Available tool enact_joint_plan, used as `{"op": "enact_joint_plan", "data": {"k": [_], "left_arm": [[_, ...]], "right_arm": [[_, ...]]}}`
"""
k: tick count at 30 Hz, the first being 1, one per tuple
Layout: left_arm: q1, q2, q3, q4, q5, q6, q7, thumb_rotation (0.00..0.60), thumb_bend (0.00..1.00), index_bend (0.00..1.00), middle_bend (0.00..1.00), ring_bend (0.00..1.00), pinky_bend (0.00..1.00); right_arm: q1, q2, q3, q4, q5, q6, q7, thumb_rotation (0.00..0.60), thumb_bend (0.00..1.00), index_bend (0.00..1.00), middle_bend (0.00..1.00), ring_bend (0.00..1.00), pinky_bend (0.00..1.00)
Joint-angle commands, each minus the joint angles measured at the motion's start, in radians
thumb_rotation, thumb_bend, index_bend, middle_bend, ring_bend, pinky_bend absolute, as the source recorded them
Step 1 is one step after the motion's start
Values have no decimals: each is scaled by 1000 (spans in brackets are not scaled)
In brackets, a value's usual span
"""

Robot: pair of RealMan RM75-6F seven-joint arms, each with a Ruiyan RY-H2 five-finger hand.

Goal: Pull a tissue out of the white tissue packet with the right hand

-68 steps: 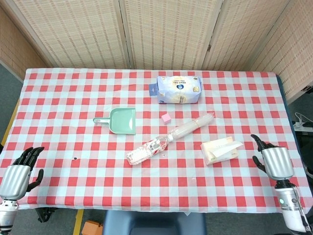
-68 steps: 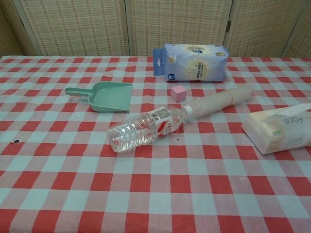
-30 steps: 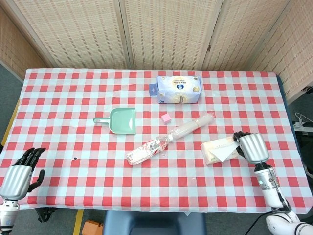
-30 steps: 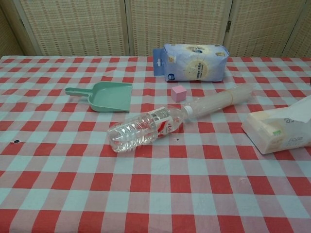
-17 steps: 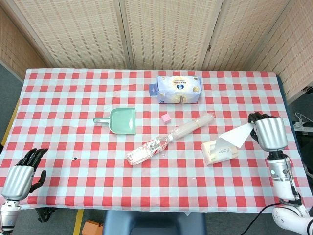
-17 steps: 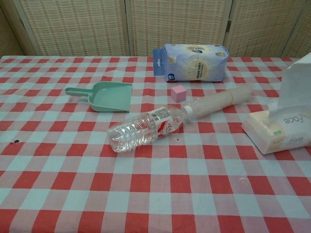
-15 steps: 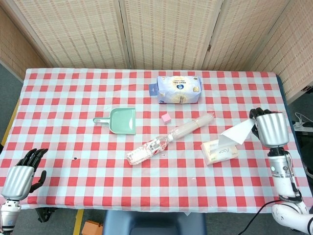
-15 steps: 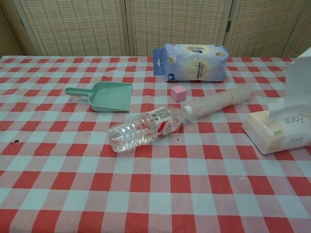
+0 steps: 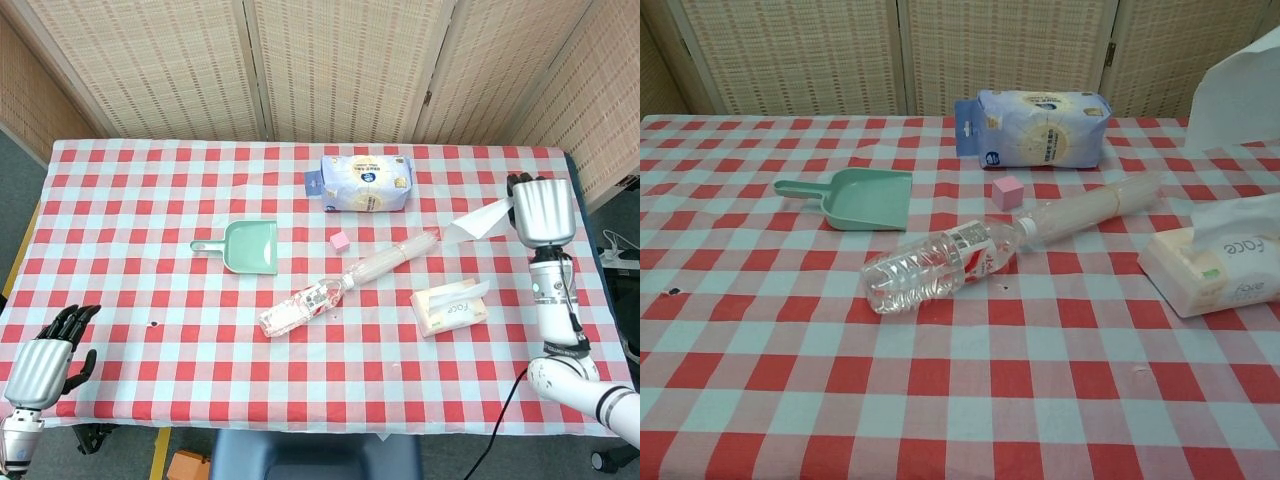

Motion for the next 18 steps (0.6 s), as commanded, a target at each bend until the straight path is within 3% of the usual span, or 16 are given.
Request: {"op": "enact_joint_plan", "data": {"k": [1, 7, 18], "left_arm": [[0, 1, 0, 0, -1, 0, -2, 600, 525, 128, 133, 80, 338], [0, 1, -1, 2, -3, -1, -4, 600, 527, 128, 133, 80, 339], [-4, 0, 0, 5, -8, -11, -5, 600, 525, 130, 134, 80, 339]], "right_arm": [[53, -47, 25, 87, 42, -30, -13, 600, 528, 685, 594, 686, 876], [81, -80, 21, 172, 27, -7, 30, 600, 530, 685, 594, 689, 876], [87, -78, -13, 192, 5, 4, 60, 600, 532, 685, 594, 689, 876]]}}
